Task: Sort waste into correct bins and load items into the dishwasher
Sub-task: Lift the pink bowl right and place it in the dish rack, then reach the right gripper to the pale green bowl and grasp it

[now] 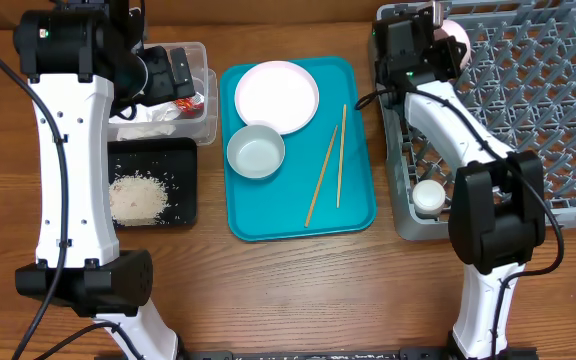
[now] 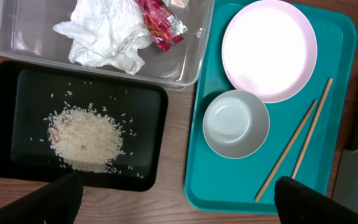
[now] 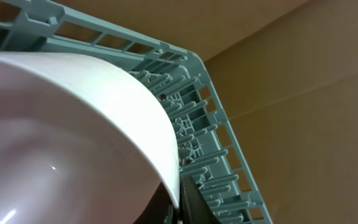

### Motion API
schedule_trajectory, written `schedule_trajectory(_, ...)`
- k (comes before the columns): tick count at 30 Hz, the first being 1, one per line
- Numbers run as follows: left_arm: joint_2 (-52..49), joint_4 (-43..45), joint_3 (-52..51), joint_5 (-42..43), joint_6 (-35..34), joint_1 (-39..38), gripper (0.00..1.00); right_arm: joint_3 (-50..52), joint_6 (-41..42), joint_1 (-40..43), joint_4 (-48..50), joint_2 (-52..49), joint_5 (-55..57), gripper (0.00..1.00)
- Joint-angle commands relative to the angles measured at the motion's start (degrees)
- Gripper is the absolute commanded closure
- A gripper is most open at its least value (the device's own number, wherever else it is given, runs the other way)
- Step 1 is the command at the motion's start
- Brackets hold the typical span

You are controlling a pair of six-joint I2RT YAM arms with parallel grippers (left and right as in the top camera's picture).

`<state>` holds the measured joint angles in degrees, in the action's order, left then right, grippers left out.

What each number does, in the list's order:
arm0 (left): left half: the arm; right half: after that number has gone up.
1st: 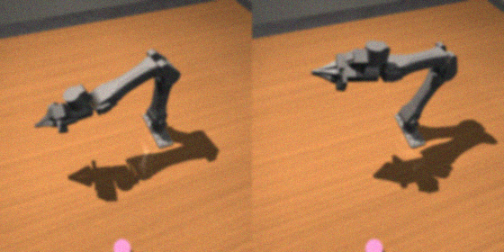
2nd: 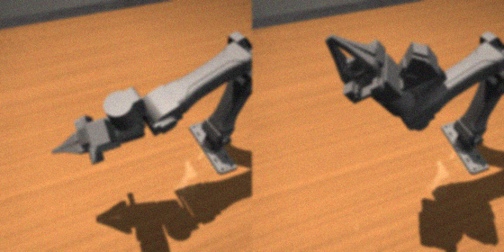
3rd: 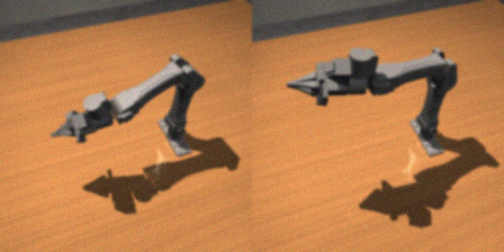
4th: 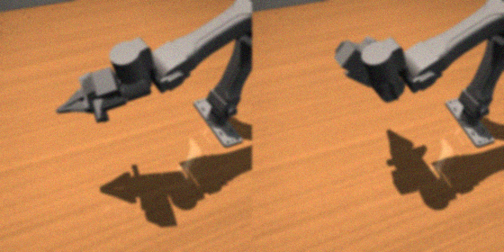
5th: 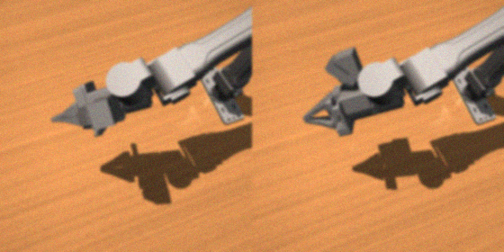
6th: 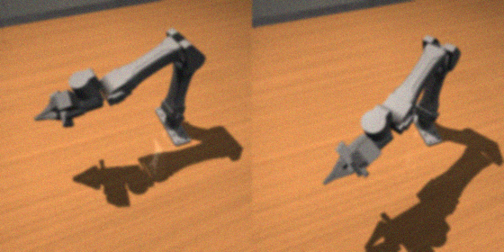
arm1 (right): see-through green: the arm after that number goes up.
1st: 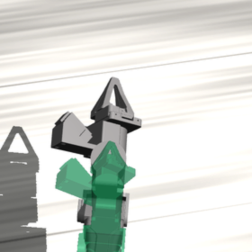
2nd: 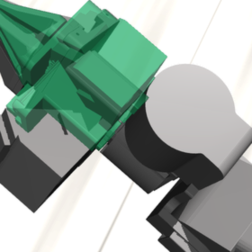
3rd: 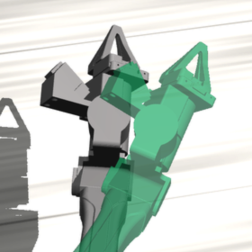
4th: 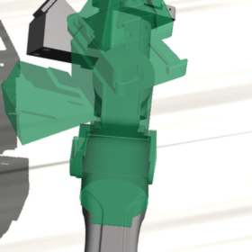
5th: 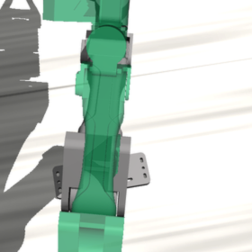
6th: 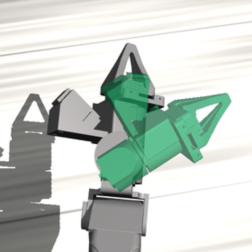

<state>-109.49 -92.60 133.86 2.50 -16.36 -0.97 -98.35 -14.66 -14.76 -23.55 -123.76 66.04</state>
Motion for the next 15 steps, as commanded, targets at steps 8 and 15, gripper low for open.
schedule_trajectory(8, 1.2, 0.1, 0.5, -0.6, 0.5, 0.3, 0.0, -0.3, 2.7, -4.6, -3.4, -0.8, -1.2, 0.82)
schedule_trajectory(15, 1.2, 0.1, 0.5, -0.6, 0.5, 0.3, 0.0, -0.3, 3.0, -7.8, -3.4, -0.8, -1.9, 0.29)
